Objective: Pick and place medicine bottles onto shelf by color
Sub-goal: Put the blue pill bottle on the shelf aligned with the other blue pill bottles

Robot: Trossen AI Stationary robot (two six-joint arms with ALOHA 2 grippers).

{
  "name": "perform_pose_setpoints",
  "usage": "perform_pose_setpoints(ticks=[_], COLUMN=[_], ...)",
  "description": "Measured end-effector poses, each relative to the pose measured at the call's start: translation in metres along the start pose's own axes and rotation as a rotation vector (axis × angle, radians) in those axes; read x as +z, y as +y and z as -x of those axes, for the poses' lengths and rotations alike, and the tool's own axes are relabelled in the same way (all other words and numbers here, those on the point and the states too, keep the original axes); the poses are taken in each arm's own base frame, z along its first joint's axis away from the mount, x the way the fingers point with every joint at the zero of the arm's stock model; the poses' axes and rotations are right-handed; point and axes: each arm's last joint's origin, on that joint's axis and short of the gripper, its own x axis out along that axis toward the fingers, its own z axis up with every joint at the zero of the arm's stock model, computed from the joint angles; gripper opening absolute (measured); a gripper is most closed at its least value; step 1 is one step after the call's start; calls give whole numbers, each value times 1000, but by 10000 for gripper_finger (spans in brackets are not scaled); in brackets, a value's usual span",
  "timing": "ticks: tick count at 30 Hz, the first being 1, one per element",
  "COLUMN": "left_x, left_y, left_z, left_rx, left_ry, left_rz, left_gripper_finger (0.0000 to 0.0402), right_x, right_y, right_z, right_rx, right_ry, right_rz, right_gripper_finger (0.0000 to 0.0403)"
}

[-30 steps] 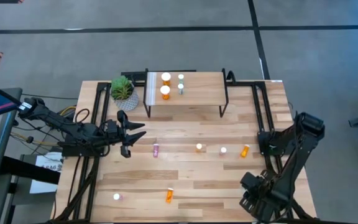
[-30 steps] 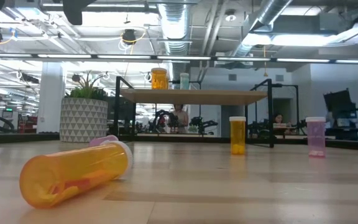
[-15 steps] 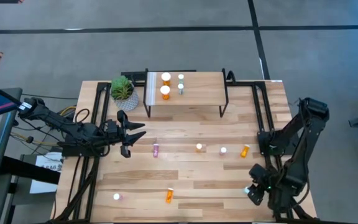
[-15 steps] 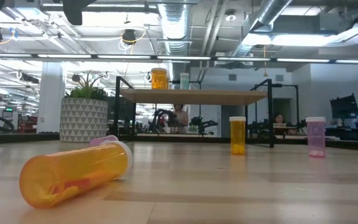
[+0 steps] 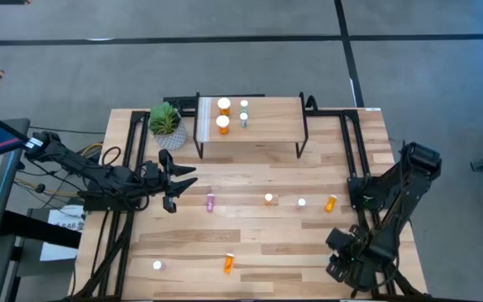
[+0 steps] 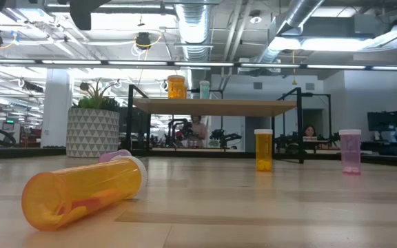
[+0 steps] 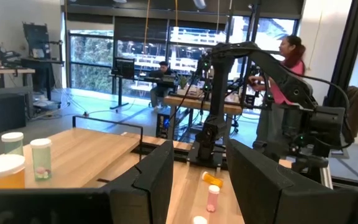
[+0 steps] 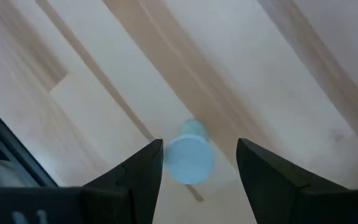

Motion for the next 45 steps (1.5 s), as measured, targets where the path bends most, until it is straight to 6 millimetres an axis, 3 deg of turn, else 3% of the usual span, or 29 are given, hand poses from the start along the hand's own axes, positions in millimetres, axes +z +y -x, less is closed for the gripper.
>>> perform_pose_setpoints(ticks=[10, 22, 28, 32, 36, 41, 45], left_x=[0, 0, 0, 0, 1, 1, 1], left_y=[0, 0, 0, 0, 0, 0, 0], left_z=[0, 0, 0, 0, 0, 0, 0], left_rx=[1, 1, 2, 2, 3, 3, 0], left_ry=[1, 1, -1, -4, -5, -5, -6], left_rz=[0, 0, 2, 4, 4, 10, 14], left_gripper_finger=[139, 139, 139, 139, 139, 139, 139], right_x=[-2, -2, 9, 33, 70, 137, 199], right_y=[2, 2, 6, 14, 23, 29, 22], right_z=[-3, -3, 1, 11, 25, 49, 74], right_rx=[-3, 0, -8, -24, -28, 19, 71], right_ry=[24, 25, 20, 10, -8, -148, -280], right_rz=[0, 5, 6, 50, 113, 210, 290], right_gripper_finger=[219, 130, 131, 139, 138, 136, 141])
